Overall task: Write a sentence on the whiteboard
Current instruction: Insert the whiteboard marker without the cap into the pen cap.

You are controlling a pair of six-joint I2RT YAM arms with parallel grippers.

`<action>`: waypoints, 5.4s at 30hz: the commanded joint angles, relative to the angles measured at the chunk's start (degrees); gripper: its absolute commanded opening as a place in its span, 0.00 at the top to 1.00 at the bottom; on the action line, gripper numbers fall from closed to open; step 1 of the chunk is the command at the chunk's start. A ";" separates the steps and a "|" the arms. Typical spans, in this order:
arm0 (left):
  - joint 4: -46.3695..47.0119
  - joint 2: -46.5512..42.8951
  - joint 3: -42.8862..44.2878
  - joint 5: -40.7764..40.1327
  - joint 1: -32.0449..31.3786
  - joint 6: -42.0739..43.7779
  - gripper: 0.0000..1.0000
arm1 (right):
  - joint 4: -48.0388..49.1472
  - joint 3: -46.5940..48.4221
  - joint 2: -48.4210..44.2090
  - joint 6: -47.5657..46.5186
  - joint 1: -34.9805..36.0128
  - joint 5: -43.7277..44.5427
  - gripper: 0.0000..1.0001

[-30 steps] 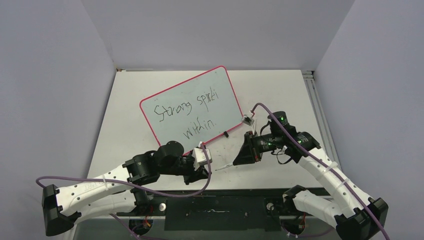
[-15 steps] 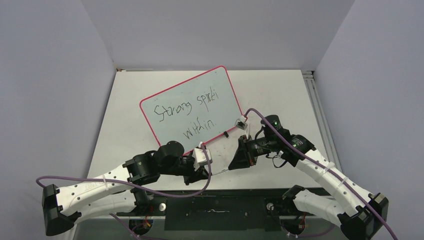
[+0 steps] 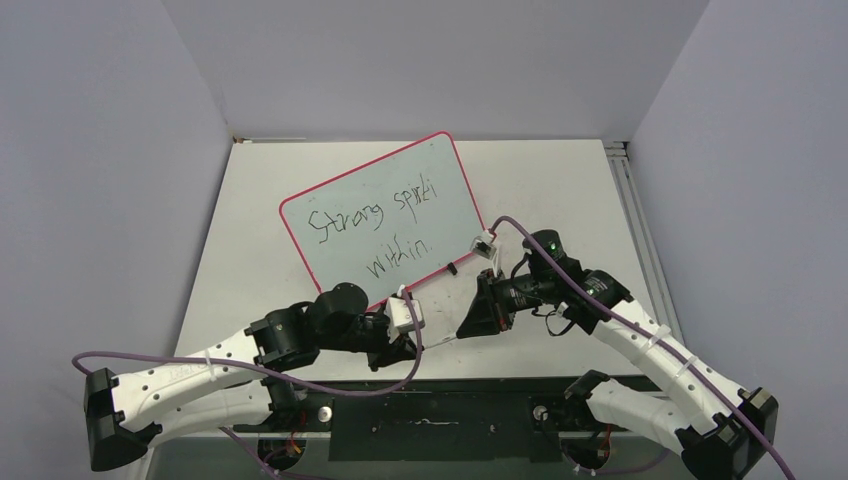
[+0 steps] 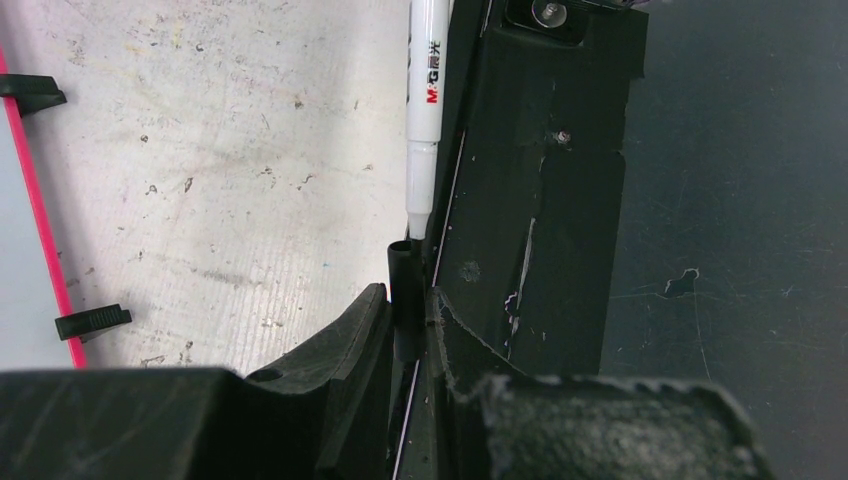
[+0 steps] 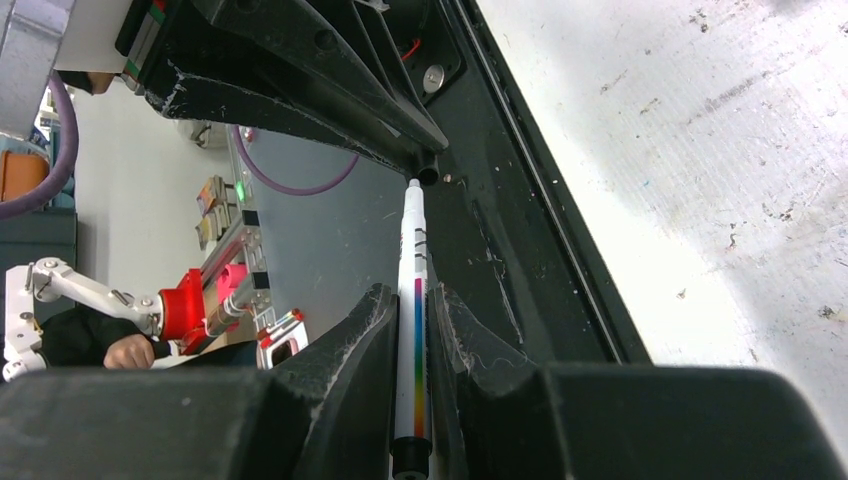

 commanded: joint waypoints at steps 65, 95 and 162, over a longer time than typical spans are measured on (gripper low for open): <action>2.23 -1.47 0.91 0.27 -1.23 0.48 1.00 | 2.89 -1.27 -1.66 0.24 -0.89 -2.35 0.95; 2.17 -1.56 0.91 -0.05 -1.83 0.54 1.00 | 6.91 -3.94 -0.56 1.40 0.42 -3.85 0.95; 8.28 -7.98 7.39 -12.15 5.88 -27.66 0.13 | 55.21 -22.29 -13.12 30.09 6.55 13.13 0.95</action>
